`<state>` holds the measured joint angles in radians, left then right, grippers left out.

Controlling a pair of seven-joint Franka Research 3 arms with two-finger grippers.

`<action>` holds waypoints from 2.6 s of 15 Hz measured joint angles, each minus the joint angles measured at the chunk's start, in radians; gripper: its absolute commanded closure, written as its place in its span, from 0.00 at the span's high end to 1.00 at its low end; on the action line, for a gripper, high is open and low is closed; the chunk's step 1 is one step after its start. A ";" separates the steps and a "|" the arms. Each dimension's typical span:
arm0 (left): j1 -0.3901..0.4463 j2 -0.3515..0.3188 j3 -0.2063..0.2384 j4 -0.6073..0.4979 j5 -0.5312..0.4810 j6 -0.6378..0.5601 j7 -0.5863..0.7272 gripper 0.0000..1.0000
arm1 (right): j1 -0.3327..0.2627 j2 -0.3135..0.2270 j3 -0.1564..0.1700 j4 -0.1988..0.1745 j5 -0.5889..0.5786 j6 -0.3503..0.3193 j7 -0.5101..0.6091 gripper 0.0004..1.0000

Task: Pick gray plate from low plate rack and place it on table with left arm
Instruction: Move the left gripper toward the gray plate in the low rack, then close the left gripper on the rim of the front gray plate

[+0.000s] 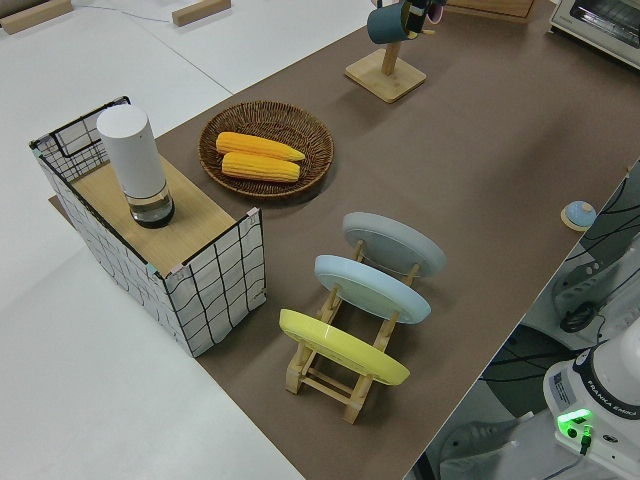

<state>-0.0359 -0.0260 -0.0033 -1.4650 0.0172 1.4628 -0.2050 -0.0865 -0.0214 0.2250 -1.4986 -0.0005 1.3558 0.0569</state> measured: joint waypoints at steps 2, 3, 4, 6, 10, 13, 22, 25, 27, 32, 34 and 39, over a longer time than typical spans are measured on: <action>0.000 -0.001 -0.001 -0.012 -0.003 -0.006 0.000 1.00 | 0.000 0.000 0.000 0.000 0.000 0.000 0.000 0.99; -0.001 -0.001 -0.003 -0.021 -0.004 -0.006 0.000 1.00 | 0.000 0.000 0.000 0.000 0.000 0.000 0.000 0.99; -0.003 -0.001 -0.004 -0.030 -0.004 -0.006 0.000 1.00 | 0.000 0.000 0.000 0.000 0.000 0.000 0.000 0.99; -0.008 -0.001 -0.005 -0.042 -0.004 -0.006 -0.001 1.00 | 0.000 0.000 0.000 0.000 0.000 0.000 0.000 0.99; -0.009 -0.001 0.002 -0.059 -0.004 -0.006 -0.001 1.00 | 0.000 0.000 0.000 0.000 0.000 0.000 0.000 0.99; -0.006 -0.002 0.007 -0.061 -0.004 -0.006 -0.001 1.00 | 0.000 0.000 0.000 0.000 0.000 0.000 0.000 0.99; -0.008 -0.112 0.007 -0.260 0.081 0.002 0.019 0.99 | 0.000 0.000 0.000 0.000 0.000 0.000 0.000 0.99; -0.008 -0.142 0.007 -0.350 0.186 0.030 0.026 0.99 | 0.000 0.000 0.000 0.000 0.000 0.000 0.000 0.99; -0.007 -0.156 0.008 -0.422 0.269 0.082 0.027 0.99 | 0.000 0.000 0.000 0.000 0.000 0.000 0.000 0.99; -0.006 -0.170 0.084 -0.550 0.356 0.201 0.028 0.99 | 0.000 0.000 0.000 0.000 0.000 0.000 0.000 0.99; -0.006 -0.173 0.141 -0.591 0.357 0.268 0.038 0.99 | 0.000 0.000 0.000 0.000 0.000 0.000 0.000 0.99; -0.007 -0.175 0.186 -0.708 0.356 0.399 0.050 0.97 | 0.000 0.000 0.000 0.000 0.000 0.000 0.000 0.99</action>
<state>-0.0428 -0.2013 0.1828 -2.1728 0.3733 1.8614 -0.1549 -0.0865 -0.0214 0.2250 -1.4986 -0.0005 1.3558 0.0569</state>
